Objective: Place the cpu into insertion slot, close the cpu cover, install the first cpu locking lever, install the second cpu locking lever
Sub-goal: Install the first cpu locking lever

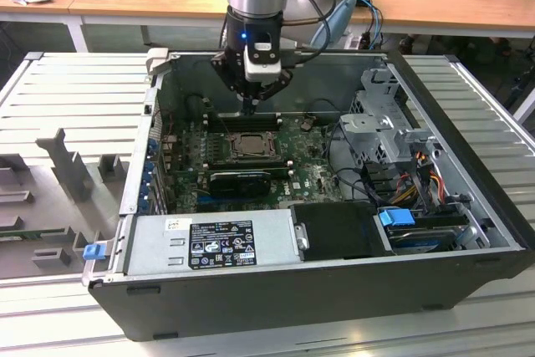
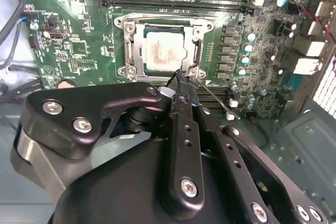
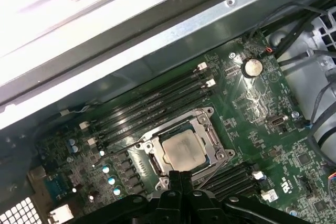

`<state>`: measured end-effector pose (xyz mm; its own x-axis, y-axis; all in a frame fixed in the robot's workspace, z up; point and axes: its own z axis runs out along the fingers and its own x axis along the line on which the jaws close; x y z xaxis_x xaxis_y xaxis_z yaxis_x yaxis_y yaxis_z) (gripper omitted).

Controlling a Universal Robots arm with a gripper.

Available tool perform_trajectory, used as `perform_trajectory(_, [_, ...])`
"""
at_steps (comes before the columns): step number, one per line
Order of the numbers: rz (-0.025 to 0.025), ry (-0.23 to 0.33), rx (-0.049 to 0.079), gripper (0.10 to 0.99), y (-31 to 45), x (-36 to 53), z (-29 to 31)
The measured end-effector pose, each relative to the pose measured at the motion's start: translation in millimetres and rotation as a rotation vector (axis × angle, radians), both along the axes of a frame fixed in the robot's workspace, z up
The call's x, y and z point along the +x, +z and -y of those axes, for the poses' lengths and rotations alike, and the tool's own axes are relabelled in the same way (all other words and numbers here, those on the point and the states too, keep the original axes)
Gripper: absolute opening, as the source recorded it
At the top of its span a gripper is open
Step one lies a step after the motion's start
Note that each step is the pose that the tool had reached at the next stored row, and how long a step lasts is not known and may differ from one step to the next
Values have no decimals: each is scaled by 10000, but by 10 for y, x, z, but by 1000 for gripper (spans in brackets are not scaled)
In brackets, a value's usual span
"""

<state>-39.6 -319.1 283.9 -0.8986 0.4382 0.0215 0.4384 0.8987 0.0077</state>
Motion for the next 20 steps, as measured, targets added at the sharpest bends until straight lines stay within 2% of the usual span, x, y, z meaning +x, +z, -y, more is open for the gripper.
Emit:
perform_trajectory(5, [-2, 596, -1, 106, -1, 0, 0])
perform_trajectory(7, [-26, 823, 4, 106, -8, 1, 0])
perform_trajectory(8, [-59, 883, 6, 106, -12, 1, -1])
perform_trajectory(11, [-110, 1147, 6, 106, -26, 0, -2])
perform_trajectory(14, [-117, 1690, 1, 106, -33, 0, -2])
perform_trajectory(18, [-116, 2552, -1, 106, -40, 0, -2])
perform_trajectory(19, [-112, 3271, -7, 106, -45, 0, -1])
perform_trajectory(20, [-100, 3729, -11, 106, -47, 0, -1])
